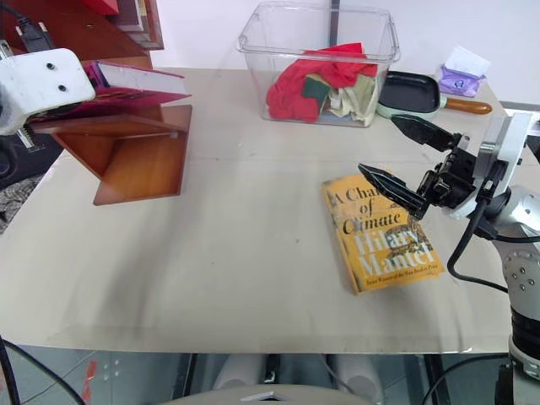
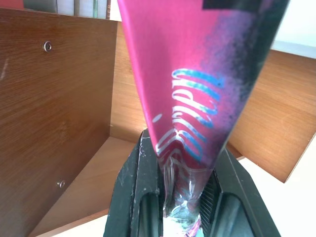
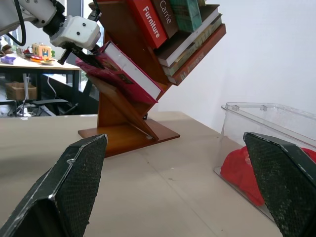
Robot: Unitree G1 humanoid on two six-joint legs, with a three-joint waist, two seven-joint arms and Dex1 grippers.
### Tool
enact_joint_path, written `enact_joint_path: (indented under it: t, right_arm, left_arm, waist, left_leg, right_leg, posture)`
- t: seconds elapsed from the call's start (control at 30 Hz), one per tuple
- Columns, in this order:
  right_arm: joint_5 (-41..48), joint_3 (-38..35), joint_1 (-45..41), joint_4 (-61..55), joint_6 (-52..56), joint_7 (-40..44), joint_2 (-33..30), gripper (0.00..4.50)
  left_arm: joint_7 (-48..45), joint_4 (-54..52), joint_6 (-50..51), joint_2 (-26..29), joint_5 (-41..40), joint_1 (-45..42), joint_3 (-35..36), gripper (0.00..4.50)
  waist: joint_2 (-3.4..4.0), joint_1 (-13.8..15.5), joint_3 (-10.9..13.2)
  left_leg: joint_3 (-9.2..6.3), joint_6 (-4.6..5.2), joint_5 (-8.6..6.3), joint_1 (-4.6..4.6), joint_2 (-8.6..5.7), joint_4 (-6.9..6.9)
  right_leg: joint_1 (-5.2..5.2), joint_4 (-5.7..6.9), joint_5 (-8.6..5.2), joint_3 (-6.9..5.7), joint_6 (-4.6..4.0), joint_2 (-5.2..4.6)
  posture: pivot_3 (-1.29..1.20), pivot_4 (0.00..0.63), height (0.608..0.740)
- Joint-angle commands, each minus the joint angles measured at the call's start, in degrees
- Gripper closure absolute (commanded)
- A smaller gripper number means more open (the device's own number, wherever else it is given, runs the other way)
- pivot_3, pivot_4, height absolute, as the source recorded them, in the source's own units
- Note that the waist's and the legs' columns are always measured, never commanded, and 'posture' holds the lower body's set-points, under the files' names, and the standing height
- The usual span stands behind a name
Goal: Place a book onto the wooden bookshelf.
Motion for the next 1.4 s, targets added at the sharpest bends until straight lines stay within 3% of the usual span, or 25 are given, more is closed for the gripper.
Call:
enact_joint_path:
  t: [0.03, 0.63, 0.8, 0.93, 1.1, 1.23, 1.3, 1.4]
  right_arm:
    - [1.16, -2.49, 0.57, -3.10, -0.46, -0.96, -0.82, 0.00]
    - [7.36, -1.13, -4.97, -7.12, 3.44, -8.68, -0.64, 0.00]
    - [6.56, -0.98, -5.52, -5.14, 2.87, -7.43, -0.62, 0.00]
    - [5.98, -1.52, -4.83, -3.48, 2.25, -5.53, -1.00, 0.00]
    - [5.36, -3.32, -2.86, -0.79, 1.81, -2.07, -2.76, 0.00]
    - [4.76, -5.25, -1.29, 1.73, 1.82, 1.04, -5.02, 0.00]
    - [4.18, -6.77, 0.38, 2.81, 1.49, 2.84, -6.20, 0.00]
    - [2.42, -9.35, 4.95, 3.49, 0.89, 4.21, -6.99, 0.00]
  left_arm:
    - [-0.42, 2.31, 0.02, -1.78, -0.06, -1.12, -2.57, 4.12]
    - [-1.32, 2.55, 0.28, -4.28, 0.42, -2.29, -2.64, 4.12]
    - [0.42, 3.23, -1.53, -4.93, -0.26, -3.64, -1.15, 1.98]
    - [-5.00, -0.40, 2.14, -4.06, -8.52, -1.72, 4.63, 0.23]
    - [-13.08, -6.29, 12.00, -3.80, -24.76, -0.21, 15.84, 0.23]
    - [-15.68, -13.10, 24.90, -4.40, -37.27, 3.64, 23.19, 0.23]
    - [-13.91, -18.79, 29.95, -7.61, -42.79, 6.66, 26.52, 0.23]
    - [-6.12, -25.92, 33.14, -20.11, -49.88, 9.39, 29.46, 0.23]
  waist:
    - [0.03, 0.28, -0.01]
    - [0.24, 0.46, -0.15]
    - [0.01, 0.30, -0.02]
    - [-0.16, -0.22, 0.06]
    - [-0.18, -0.12, 0.05]
    - [-0.17, -0.03, 0.05]
    - [-0.16, 0.04, 0.05]
    - [-0.15, 0.56, 0.04]
  left_leg:
    - [-0.01, 0.00, 0.00, 0.00, 0.00, 0.00]
    - [-0.08, 0.00, 0.00, 0.10, 0.00, 0.04]
    - [-0.10, 0.00, 0.00, 0.04, 0.01, 0.04]
    - [-0.14, 0.00, 0.00, -0.24, 0.06, 0.04]
    - [-0.23, -0.05, 0.02, -1.17, 0.12, 0.05]
    - [-0.21, -0.14, 0.07, -1.20, 0.11, 0.01]
    - [-0.21, 0.03, -0.03, -1.16, 0.10, 0.01]
    - [-0.23, 0.04, -0.03, -1.02, 0.10, 0.14]
  right_leg:
    - [0.00, 0.00, 0.00, -0.01, 0.00, 0.00]
    - [0.19, -0.04, 0.00, -0.07, 0.00, 0.00]
    - [0.18, -0.08, 0.00, -0.09, 0.00, 0.01]
    - [0.04, -0.36, 0.02, -0.16, -0.01, 0.00]
    - [-0.73, -0.58, 0.03, -0.26, 0.02, -0.10]
    - [-0.72, -0.68, 0.00, -0.27, 0.05, -0.12]
    - [-0.69, -0.67, 0.00, -0.27, 0.05, -0.12]
    - [-0.42, -0.60, 0.01, -0.40, 0.06, -0.15]
  posture:
    - [0.00, 0.150, 0.714]
    - [0.00, 0.150, 0.714]
    - [0.00, 0.150, 0.714]
    - [0.00, 0.150, 0.714]
    - [0.00, 0.150, 0.714]
    - [0.00, 0.150, 0.714]
    - [0.00, 0.150, 0.714]
    - [0.00, 0.150, 0.714]
